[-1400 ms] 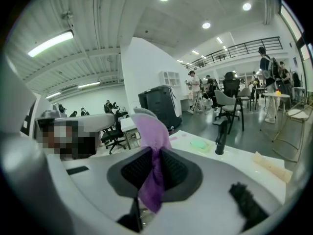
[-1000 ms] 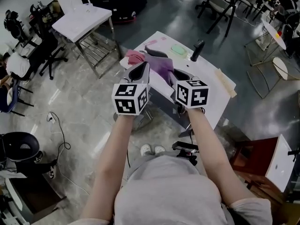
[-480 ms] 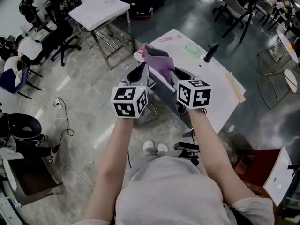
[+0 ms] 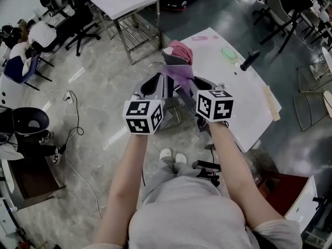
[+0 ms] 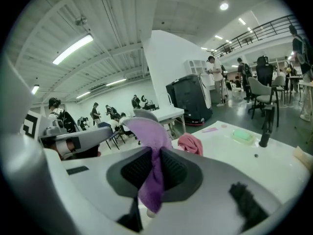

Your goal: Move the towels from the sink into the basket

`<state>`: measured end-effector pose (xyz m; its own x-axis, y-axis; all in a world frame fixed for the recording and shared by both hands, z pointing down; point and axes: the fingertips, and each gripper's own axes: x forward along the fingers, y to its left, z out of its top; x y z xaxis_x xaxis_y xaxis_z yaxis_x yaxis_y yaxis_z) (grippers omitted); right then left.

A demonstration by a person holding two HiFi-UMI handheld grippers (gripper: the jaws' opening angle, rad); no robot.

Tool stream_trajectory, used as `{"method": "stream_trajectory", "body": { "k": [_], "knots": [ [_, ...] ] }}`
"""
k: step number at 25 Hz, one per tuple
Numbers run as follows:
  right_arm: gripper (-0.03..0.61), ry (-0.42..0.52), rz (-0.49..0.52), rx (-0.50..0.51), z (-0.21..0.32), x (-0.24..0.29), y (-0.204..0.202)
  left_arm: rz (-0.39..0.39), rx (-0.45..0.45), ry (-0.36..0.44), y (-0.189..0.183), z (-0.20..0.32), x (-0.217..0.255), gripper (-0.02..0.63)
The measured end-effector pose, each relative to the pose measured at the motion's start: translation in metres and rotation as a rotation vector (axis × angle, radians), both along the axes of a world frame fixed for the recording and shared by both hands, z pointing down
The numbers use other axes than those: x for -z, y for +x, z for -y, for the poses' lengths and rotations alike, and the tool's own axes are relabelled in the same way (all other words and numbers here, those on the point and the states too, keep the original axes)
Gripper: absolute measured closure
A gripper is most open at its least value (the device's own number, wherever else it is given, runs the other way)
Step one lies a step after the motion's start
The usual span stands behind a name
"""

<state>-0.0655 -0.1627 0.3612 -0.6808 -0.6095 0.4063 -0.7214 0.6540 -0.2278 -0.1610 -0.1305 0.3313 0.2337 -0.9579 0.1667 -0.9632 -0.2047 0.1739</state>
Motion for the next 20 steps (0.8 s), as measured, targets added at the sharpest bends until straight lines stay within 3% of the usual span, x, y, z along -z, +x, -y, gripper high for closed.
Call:
{"method": "stream_trajectory", "body": {
  "k": [8,20],
  "knots": [
    [0.518,-0.061,-0.031,0.05,-0.004,-0.038,-0.023,0.004,0.07,-0.056,-0.034,-0.013,-0.035,0.607],
    [0.518,-0.142,-0.088,0.111,-0.005,-0.1,-0.064,-0.024,0.069,-0.148,-0.058,-0.007,-0.102,0.607]
  ]
}}
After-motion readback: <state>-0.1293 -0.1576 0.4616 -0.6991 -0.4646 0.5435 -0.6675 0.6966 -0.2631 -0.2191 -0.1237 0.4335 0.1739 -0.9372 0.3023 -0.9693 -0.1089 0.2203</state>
